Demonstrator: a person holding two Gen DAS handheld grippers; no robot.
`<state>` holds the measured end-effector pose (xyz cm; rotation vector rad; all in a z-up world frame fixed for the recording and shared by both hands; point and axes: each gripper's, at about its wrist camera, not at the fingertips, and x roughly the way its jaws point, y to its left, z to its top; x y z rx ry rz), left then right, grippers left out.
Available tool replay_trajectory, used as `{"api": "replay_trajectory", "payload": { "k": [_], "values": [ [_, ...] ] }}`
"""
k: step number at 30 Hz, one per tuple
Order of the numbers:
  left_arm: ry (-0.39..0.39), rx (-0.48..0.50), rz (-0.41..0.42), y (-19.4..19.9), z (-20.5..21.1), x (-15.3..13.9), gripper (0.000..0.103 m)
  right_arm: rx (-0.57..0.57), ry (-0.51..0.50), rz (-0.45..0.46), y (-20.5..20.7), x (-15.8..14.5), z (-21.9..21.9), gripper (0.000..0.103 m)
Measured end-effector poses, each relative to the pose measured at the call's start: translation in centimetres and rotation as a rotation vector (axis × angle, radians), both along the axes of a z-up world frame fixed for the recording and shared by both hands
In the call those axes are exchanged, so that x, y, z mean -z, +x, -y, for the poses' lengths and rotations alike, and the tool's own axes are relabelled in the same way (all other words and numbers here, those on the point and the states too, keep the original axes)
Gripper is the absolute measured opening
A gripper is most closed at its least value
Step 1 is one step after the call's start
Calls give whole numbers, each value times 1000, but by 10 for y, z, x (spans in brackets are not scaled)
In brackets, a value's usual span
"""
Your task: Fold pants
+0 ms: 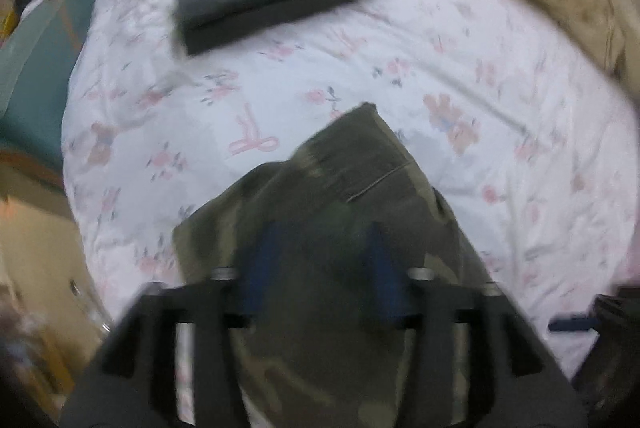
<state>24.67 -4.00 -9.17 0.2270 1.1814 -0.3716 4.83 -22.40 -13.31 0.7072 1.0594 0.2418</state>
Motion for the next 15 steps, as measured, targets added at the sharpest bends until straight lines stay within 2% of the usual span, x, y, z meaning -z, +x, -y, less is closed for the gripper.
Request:
{"api": "replay_trajectory", "payload": {
  "k": [2, 4, 7, 8, 10, 13, 15],
  "values": [
    [-14, -23, -16, -9, -8, -9, 52, 77, 107, -35, -14, 18, 14, 98],
    [-6, -48, -16, -21, -13, -16, 52, 144, 212, -112, -23, 48, 19, 98],
    [-2, -63, -36, -43, -15, -14, 56, 164, 330, -161, -25, 78, 13, 98],
    [2, -58, -41, -48, -14, -11, 56, 138, 348, -165, -23, 87, 3, 98],
    [36, -23, -56, -58, -9, 5, 56, 99, 322, -150, -19, 90, -13, 97],
    [144, 33, -89, -63, -5, 37, 59, 86, 301, -110, -16, 88, -22, 95],
    [142, 25, -133, -60, -11, 52, 59, 86, 286, -114, -16, 87, -25, 89]
  ]
}}
